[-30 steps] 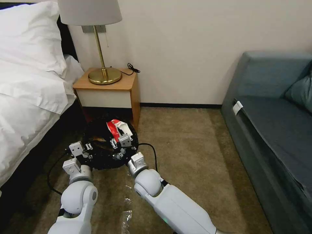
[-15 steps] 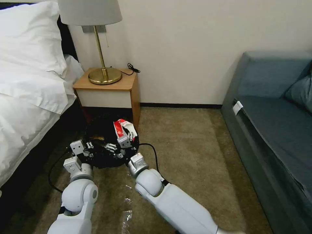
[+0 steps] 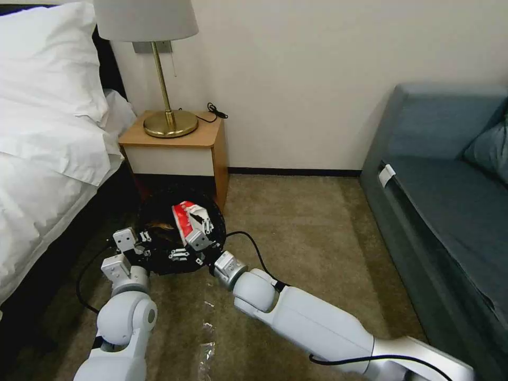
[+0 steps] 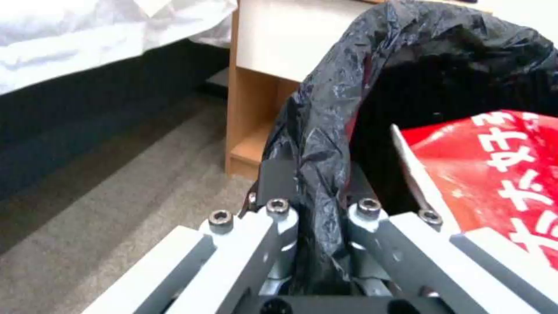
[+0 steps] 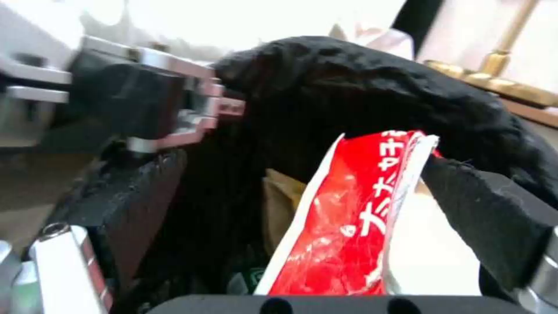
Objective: Pick up the trash bin, then pick up the garbage on the floor and place it into the trash bin.
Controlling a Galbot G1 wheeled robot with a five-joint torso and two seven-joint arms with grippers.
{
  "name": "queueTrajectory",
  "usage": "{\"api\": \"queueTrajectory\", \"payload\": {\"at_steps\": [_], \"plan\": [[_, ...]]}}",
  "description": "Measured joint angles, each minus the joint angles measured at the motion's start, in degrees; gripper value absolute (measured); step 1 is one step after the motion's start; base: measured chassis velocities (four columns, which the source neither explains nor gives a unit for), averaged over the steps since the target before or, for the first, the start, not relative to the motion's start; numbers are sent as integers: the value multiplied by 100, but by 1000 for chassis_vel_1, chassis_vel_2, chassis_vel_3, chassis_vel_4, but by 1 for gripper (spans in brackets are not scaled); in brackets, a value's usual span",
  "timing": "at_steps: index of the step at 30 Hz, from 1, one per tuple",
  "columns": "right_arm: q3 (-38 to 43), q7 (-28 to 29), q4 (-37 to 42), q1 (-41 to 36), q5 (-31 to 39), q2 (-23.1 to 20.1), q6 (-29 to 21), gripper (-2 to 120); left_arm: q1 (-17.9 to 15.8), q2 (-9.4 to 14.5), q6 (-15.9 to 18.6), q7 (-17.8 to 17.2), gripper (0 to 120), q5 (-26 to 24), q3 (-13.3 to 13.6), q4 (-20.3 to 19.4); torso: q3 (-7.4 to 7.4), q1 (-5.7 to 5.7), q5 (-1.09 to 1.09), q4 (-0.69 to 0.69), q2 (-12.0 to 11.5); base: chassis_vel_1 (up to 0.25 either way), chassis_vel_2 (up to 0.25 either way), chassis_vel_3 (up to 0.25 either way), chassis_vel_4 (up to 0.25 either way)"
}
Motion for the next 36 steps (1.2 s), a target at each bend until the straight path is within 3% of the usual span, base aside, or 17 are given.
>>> {"api": "queueTrajectory", "payload": {"at_steps": [8, 16, 25, 36], "plan": [[-476, -168, -43, 565, 263, -154, -62, 100, 20, 20, 48, 22, 5, 27, -10, 1, 0, 0, 0, 0, 0, 0, 0, 0, 0], [-1398, -161, -5, 1851, 754, -253, -710, 100, 6, 38, 117, 20, 5, 95, -104, 56, 1, 0, -1, 0, 0, 0, 0, 0, 0], [-2317, -254, -28, 2814, 1092, -79, -1062, 100, 45, 34, 232, -1, 5, 117, -216, 16, 0, 0, 0, 0, 0, 0, 0, 0, 0], [-2070, -195, 120, 2887, 1229, -245, -1043, 100, 143, -11, 183, 5, 5, 112, -357, -2, 0, 0, 0, 0, 0, 0, 0, 0, 0]]}}
